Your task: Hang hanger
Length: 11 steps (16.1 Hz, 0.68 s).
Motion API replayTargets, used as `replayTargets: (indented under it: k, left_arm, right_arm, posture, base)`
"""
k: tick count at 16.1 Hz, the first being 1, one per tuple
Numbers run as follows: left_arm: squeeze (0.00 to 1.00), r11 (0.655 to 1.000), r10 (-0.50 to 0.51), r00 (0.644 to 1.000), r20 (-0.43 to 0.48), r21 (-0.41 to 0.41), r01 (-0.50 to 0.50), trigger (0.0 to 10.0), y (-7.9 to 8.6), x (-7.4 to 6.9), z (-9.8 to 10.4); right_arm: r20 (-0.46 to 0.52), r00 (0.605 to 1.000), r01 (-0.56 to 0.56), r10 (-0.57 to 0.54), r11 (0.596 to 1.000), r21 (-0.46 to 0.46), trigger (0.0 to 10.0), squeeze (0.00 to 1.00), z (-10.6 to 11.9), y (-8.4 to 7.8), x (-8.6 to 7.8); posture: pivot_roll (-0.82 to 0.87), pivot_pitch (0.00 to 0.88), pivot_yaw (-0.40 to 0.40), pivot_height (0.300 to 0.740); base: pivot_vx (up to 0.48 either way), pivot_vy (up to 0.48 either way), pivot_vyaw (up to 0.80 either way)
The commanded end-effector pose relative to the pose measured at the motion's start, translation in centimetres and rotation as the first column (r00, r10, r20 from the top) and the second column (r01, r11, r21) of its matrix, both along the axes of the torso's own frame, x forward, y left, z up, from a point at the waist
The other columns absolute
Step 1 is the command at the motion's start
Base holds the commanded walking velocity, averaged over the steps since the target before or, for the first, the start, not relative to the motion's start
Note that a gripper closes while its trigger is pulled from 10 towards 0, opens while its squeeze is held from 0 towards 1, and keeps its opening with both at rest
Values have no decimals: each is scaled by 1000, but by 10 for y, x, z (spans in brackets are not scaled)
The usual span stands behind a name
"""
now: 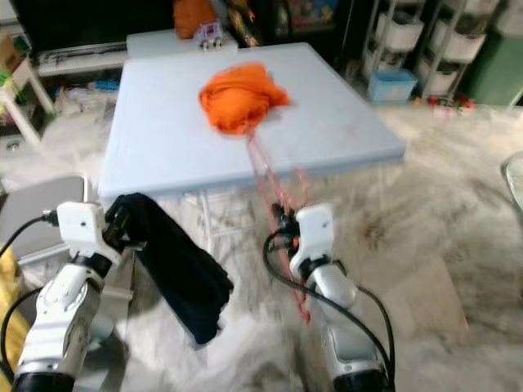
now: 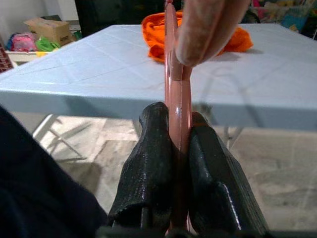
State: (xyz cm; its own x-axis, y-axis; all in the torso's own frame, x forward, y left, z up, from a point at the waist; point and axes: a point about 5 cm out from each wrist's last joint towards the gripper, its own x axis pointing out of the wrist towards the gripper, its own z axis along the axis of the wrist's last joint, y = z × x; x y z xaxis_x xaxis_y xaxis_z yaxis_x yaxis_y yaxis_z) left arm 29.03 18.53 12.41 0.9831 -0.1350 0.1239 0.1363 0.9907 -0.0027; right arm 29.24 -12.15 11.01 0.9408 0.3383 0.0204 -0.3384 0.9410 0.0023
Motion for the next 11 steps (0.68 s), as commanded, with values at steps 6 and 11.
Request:
replayTargets:
  k: [6, 11]
  left_arm:
    - [0, 995, -96, 988, 122, 31, 93, 10000, -25, 5, 37]
    - [0, 989, -136, 966, 221, 92, 118, 10000, -29, 13, 67]
  right_arm:
    - [163, 945, 309, -285, 940, -145, 10000, 0, 24, -48, 6]
    - [122, 927, 373, -354, 902, -217, 10000, 0, 2, -63, -3]
  posture:
    - [-101, 0, 7, 740]
    - [-109, 0, 12, 740]
  base:
    - [412, 0, 0]
    - [328, 0, 0]
